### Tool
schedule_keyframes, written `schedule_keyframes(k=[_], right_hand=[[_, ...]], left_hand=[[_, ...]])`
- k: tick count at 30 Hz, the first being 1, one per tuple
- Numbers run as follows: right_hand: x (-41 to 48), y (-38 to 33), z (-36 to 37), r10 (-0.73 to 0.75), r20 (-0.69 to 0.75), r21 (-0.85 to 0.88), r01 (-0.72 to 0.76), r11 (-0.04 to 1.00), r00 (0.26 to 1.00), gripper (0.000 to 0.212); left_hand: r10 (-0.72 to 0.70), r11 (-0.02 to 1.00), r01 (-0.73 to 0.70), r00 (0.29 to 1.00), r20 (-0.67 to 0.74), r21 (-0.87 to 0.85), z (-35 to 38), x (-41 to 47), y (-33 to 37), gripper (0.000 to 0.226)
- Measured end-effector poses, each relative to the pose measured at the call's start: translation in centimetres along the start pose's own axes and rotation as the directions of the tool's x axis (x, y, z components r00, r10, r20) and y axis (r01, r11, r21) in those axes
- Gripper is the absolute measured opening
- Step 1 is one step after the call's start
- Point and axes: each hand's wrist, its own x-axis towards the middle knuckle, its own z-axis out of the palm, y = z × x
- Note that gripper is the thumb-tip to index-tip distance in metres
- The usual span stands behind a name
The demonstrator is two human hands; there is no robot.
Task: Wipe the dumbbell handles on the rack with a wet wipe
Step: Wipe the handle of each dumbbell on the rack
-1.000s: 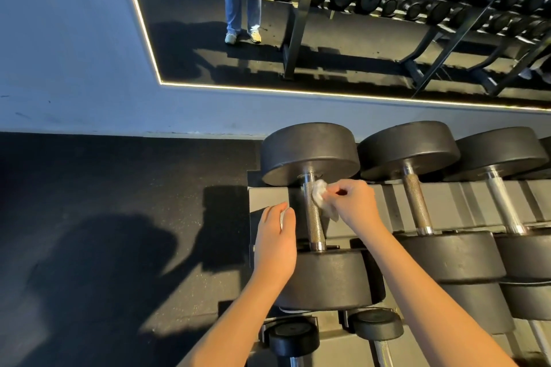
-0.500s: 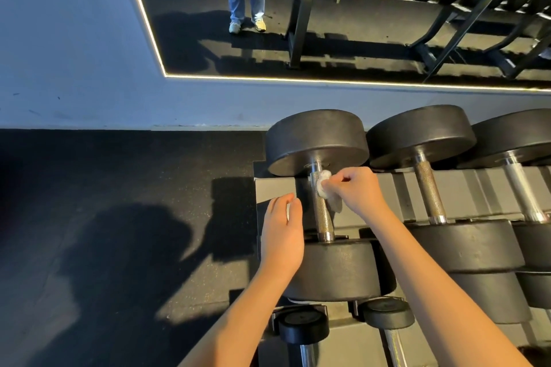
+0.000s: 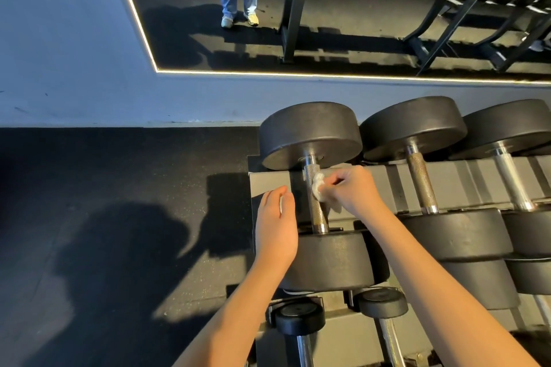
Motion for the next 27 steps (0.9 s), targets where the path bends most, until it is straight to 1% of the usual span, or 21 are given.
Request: schedule_keyframes(k=[2,3,5,8,9,10,11,13,15,17,18,19,21,22,23,24,25,26,27], right_hand=[[-0.6,0.8,-0.1,0.043,0.082,-0.082,-0.036,0.996,0.996,0.008],[-0.6,0.8,-0.1,0.042,0.081,-0.095,-0.034,0.995,0.996,0.007],[-0.2,0.2,0.1,0.010,0.007,-0.036,-0.010,0.999,1.000,0.008],[0.8,-1.4,0.5,-0.041,-0.179,0.064,0.053,0.997,0.983,0.006],[0.9,-1.7,0.5,-0.044,-0.209,0.079,0.062,0.995,0.977,0.006],[0.9,-1.7,0.5,-0.052,-0.209,0.080,0.070,0.994,0.977,0.006],[0.7,-1.6,0.4,-0.064,-0.181,0.069,0.077,0.995,0.981,0.006],[-0.3,-0.9,0.1,-0.063,-0.065,0.009,0.063,0.998,0.996,0.008],[-1.3,-0.1,0.0,-0.023,0.063,-0.100,0.029,0.995,0.998,0.005],[-1.7,0.0,0.0,0.006,0.140,-0.238,0.027,0.971,0.990,0.006],[-1.5,-0.2,0.0,0.008,0.137,-0.258,0.028,0.966,0.991,0.005],[-1.3,-0.7,0.0,-0.007,0.108,-0.223,0.031,0.974,0.994,0.003],[-0.6,-1.2,0.1,-0.070,-0.012,-0.072,0.068,0.995,0.998,0.010],[-0.3,-1.4,0.1,-0.095,-0.085,-0.026,0.093,0.995,0.992,0.011],[-0.1,-1.5,0.1,-0.111,-0.128,-0.008,0.111,0.994,0.986,0.011],[-0.1,-1.5,0.1,-0.118,-0.134,-0.010,0.118,0.993,0.984,0.011],[-0.3,-1.3,0.0,-0.113,-0.099,-0.029,0.111,0.993,0.989,0.011],[-0.6,-1.0,-0.1,-0.084,-0.024,-0.085,0.082,0.993,0.996,0.011],[-1.1,-0.8,-0.2,-0.036,0.071,-0.176,0.048,0.983,0.997,0.009]], left_hand=[[0.001,1.000,-0.001,1.000,-0.003,-0.004,0.0,0.0,0.0,0.038],[0.001,1.000,-0.001,1.000,-0.005,-0.005,0.0,0.0,0.1,0.037],[0.006,1.000,-0.006,1.000,-0.005,-0.006,0.0,-0.1,0.1,0.038],[-0.003,1.000,0.003,1.000,-0.007,-0.022,0.0,-0.1,0.1,0.037],[-0.007,1.000,0.006,1.000,-0.010,-0.027,0.0,-0.1,0.1,0.036],[-0.010,1.000,0.010,1.000,-0.012,-0.028,0.0,-0.1,0.1,0.035],[-0.011,1.000,0.011,1.000,-0.012,-0.026,0.0,-0.1,0.1,0.035],[-0.006,1.000,0.006,1.000,-0.009,-0.018,-0.1,-0.2,0.1,0.036],[0.001,1.000,-0.001,1.000,-0.004,-0.006,-0.1,-0.3,0.2,0.037],[-0.002,1.000,0.002,1.000,0.001,0.000,-0.1,-0.2,0.3,0.037],[-0.007,1.000,0.007,1.000,0.004,-0.001,-0.1,-0.3,0.3,0.037],[-0.012,1.000,0.012,1.000,0.010,-0.003,-0.1,-0.3,0.3,0.037],[-0.023,1.000,0.023,1.000,0.019,-0.009,-0.1,-0.3,0.2,0.035],[-0.026,1.000,0.027,0.999,0.020,-0.016,-0.1,-0.3,0.3,0.033],[-0.030,0.999,0.030,0.999,0.021,-0.018,-0.2,-0.3,0.4,0.030],[-0.034,0.999,0.035,0.999,0.022,-0.017,-0.2,-0.3,0.5,0.026],[-0.037,0.999,0.037,0.999,0.024,-0.013,-0.2,-0.3,0.5,0.022],[-0.033,0.999,0.033,0.999,0.026,-0.007,-0.2,-0.3,0.6,0.018],[-0.027,1.000,0.027,0.999,0.029,0.002,-0.2,-0.3,0.7,0.014]])
